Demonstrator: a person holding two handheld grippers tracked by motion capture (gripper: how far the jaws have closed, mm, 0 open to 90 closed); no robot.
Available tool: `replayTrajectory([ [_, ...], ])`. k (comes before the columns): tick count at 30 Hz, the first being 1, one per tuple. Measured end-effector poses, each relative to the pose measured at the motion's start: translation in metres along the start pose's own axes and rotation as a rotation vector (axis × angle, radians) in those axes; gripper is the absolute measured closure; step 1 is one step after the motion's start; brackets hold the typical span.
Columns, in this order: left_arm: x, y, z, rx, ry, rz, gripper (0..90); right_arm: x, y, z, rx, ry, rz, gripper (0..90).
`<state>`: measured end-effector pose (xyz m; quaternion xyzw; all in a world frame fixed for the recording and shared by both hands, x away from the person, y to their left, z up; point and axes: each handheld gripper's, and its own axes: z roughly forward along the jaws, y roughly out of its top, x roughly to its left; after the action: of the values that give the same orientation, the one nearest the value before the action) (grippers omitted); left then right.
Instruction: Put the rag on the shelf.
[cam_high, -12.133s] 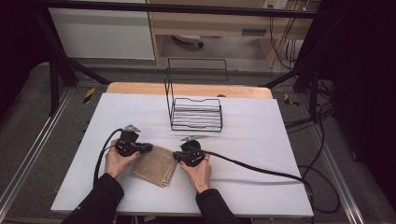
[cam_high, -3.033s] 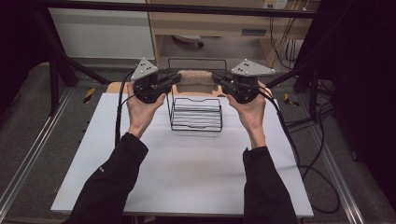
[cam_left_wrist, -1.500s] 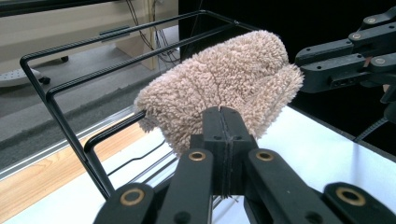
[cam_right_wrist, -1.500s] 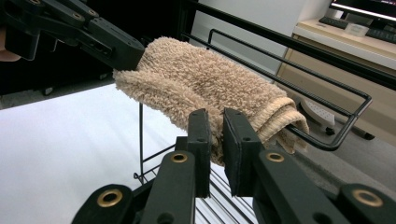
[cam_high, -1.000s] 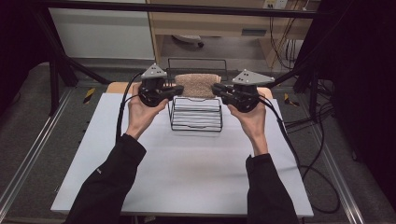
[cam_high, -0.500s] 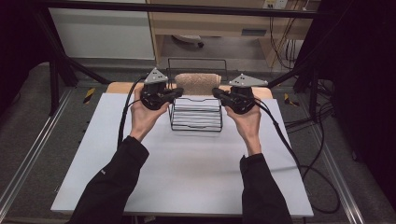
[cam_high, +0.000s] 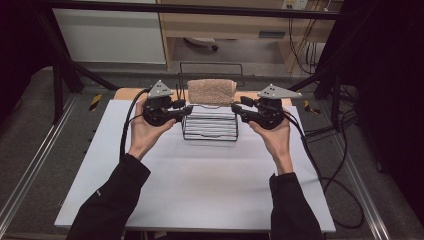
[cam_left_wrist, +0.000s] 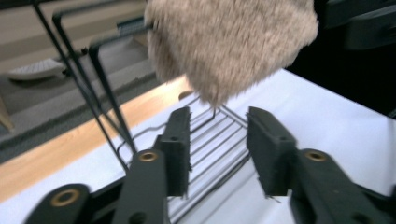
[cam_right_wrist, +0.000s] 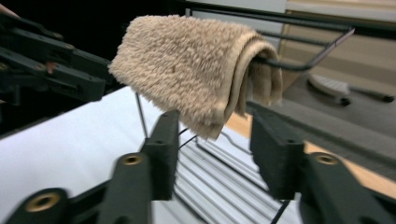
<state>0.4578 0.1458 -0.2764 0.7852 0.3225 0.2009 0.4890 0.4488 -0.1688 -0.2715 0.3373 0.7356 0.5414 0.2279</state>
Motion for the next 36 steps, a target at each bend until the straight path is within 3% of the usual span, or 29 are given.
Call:
replayTrajectory([
  [16, 0.003, -0.068, -0.021, 0.091, 0.005, -0.027, 25.8, -0.011, -0.049, -0.022, 0.091, 0.024, 0.076, 11.4],
  [19, 0.005, -0.084, -0.024, 0.116, 0.022, -0.027, 22.3, -0.012, -0.060, -0.024, 0.110, 0.027, 0.081, 7.3],
  [23, 0.007, -0.104, -0.028, 0.135, 0.026, -0.047, 16.8, -0.013, -0.076, -0.027, 0.111, 0.020, 0.091, 5.3],
  [28, 0.010, -0.127, -0.034, 0.149, 0.019, -0.055, 12.9, -0.012, -0.095, -0.030, 0.152, 0.015, 0.093, 2.6],
  [36, 0.014, -0.162, -0.045, 0.158, 0.034, -0.074, 6.6, -0.015, -0.132, -0.038, 0.189, 0.029, 0.141, 0.6],
])
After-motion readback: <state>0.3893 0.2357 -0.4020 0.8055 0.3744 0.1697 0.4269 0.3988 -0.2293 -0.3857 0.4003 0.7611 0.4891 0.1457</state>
